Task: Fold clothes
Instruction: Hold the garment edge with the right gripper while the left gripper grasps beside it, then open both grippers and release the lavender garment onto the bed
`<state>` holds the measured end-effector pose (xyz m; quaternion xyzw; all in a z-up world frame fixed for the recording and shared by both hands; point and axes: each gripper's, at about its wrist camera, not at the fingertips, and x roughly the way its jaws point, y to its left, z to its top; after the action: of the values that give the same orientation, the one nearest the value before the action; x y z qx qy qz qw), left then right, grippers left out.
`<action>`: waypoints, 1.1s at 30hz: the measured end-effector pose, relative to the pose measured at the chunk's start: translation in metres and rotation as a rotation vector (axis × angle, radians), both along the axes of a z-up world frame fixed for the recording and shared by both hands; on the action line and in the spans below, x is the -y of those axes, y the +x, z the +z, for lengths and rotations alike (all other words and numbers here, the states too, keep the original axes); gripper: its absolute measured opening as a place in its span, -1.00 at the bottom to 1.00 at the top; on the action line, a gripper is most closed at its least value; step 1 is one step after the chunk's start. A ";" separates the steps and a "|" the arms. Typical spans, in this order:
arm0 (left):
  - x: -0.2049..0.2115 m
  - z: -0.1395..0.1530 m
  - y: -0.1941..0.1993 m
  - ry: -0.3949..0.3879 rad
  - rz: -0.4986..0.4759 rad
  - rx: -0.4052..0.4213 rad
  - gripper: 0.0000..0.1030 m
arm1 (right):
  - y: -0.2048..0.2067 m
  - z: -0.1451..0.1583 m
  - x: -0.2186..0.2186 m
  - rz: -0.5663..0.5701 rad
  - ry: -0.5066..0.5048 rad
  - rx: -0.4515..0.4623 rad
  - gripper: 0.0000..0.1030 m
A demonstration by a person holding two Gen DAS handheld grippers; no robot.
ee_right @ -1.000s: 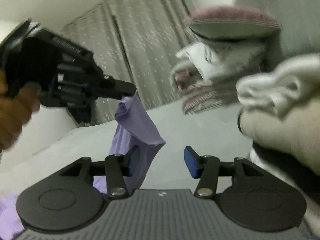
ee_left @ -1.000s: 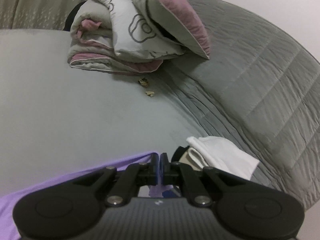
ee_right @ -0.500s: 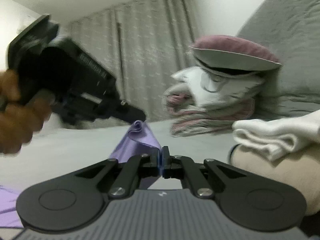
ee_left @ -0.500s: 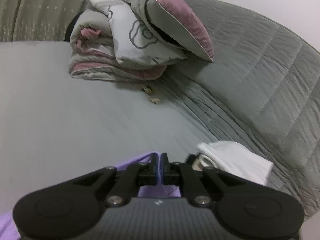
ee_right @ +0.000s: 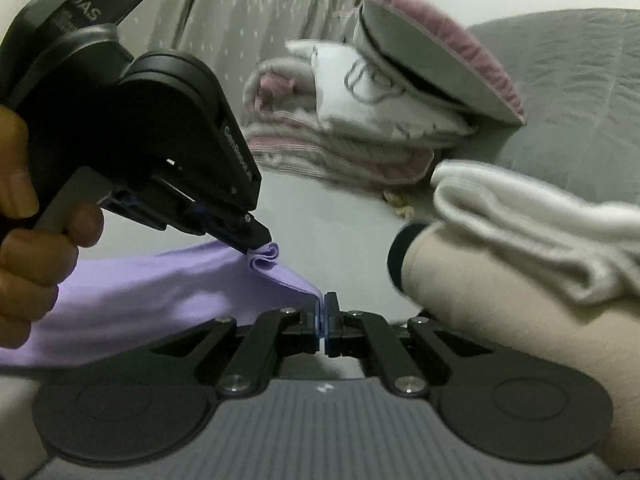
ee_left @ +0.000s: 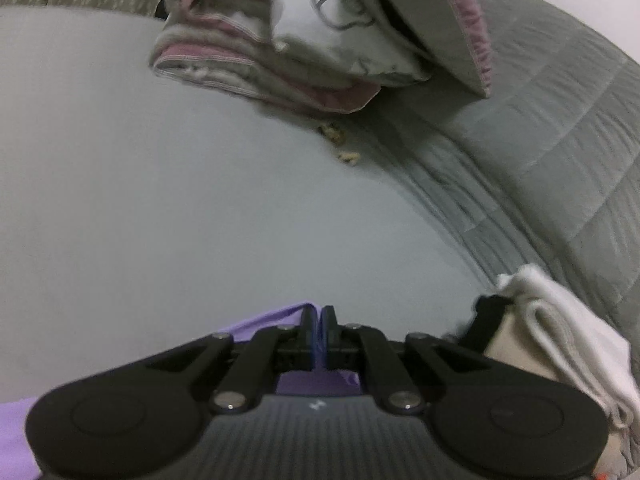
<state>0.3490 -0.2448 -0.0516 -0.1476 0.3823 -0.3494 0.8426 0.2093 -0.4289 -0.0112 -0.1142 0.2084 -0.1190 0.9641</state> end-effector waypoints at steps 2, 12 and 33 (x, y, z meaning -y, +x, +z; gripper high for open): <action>0.005 -0.011 0.004 0.009 -0.005 -0.017 -0.96 | 0.004 -0.008 0.002 -0.011 -0.008 -0.036 -0.98; -0.009 -0.009 0.019 -0.003 0.066 -0.027 -0.52 | -0.005 -0.011 0.014 -0.060 0.028 -0.057 -0.74; -0.003 -0.009 0.025 0.146 -0.230 0.131 -0.33 | -0.012 -0.009 0.012 0.018 0.109 -0.063 -0.74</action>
<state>0.3741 -0.2422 -0.0608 -0.0182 0.3651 -0.4237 0.8288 0.1977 -0.4413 -0.0207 -0.0669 0.2439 -0.0952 0.9628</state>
